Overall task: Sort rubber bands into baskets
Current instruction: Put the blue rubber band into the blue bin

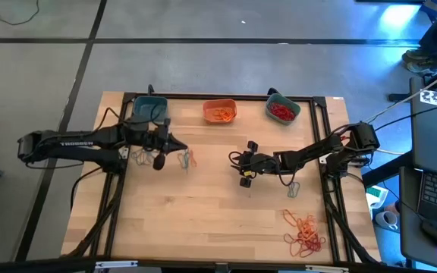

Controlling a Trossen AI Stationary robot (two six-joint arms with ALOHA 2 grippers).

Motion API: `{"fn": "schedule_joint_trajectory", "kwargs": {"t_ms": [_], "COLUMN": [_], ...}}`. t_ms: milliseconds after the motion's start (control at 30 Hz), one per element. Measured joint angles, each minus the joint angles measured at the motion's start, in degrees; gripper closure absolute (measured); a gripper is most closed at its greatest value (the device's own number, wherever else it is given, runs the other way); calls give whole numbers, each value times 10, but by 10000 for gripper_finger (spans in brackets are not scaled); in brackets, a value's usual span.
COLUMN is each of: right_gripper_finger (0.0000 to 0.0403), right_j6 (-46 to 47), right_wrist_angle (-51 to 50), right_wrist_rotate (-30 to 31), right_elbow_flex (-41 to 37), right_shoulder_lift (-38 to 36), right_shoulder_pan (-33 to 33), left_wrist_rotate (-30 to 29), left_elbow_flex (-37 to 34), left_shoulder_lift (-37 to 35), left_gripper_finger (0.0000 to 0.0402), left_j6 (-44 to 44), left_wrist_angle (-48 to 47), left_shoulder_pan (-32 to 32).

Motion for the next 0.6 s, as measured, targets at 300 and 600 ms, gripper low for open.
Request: {"fn": "schedule_joint_trajectory", "kwargs": {"t_ms": [300,600], "right_gripper_finger": [262,262], "right_j6": [0,0], "right_wrist_angle": [8,8], "right_wrist_rotate": [0,0], "right_elbow_flex": [0,0], "right_shoulder_lift": [0,0], "right_shoulder_pan": [0,0], "left_wrist_rotate": [0,-124], "left_elbow_flex": [0,0], "left_shoulder_lift": [1,29], "left_gripper_finger": [394,394], "left_j6": [0,13], "left_wrist_angle": [9,9], "left_shoulder_pan": [-23,-37]}}
